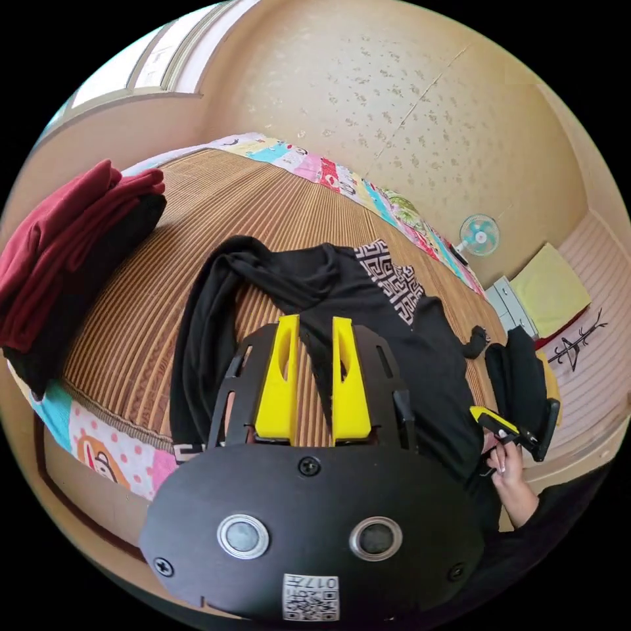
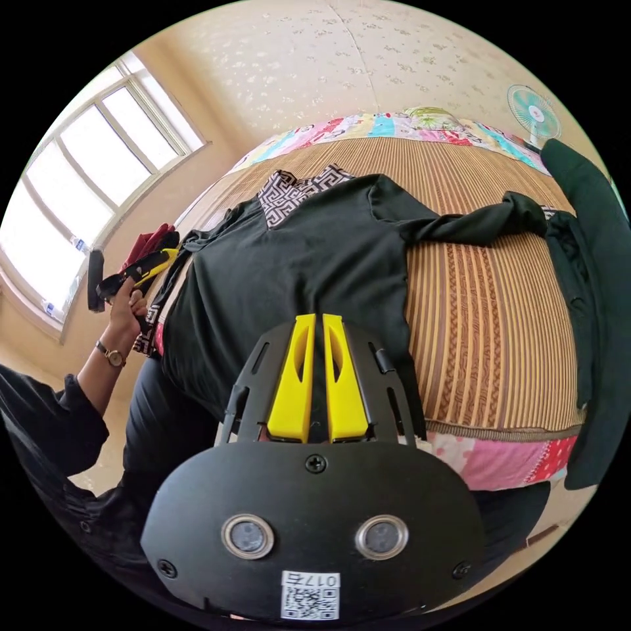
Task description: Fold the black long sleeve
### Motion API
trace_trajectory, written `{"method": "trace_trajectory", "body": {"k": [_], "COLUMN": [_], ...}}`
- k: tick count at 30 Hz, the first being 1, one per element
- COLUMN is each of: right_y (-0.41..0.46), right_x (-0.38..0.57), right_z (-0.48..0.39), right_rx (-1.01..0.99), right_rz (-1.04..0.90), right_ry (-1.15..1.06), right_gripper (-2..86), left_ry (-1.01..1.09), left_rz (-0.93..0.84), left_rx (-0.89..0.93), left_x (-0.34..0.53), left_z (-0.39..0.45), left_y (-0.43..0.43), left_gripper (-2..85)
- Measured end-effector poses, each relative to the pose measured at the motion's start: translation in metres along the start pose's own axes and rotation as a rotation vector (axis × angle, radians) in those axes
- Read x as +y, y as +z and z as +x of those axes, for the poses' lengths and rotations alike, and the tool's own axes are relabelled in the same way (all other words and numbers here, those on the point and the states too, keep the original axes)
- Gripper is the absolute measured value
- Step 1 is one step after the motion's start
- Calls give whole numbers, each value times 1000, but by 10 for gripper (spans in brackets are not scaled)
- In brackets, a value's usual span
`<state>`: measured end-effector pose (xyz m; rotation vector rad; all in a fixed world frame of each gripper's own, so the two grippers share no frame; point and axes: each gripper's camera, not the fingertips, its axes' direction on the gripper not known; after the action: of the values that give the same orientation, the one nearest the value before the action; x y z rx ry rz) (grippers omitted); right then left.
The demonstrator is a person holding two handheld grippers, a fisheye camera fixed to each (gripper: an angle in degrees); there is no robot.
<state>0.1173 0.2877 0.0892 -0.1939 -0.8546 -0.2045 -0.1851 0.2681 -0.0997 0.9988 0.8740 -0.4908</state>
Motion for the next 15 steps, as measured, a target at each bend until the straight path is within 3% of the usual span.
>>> {"method": "trace_trajectory", "body": {"k": [5,10,15], "right_y": [-15,-19,-23], "right_x": [27,41,41], "right_z": [24,29,29], "right_rx": [171,130,147], "right_rz": [-70,-138,-128], "right_ry": [7,-4,3], "right_gripper": [24,19,14], "left_ry": [136,202,18], "left_rz": [-263,-359,-133], "left_rx": [-1,-85,-140], "left_x": [58,49,48], "left_z": [40,22,-38], "left_y": [12,-12,-79], "left_gripper": [90,50,60]}}
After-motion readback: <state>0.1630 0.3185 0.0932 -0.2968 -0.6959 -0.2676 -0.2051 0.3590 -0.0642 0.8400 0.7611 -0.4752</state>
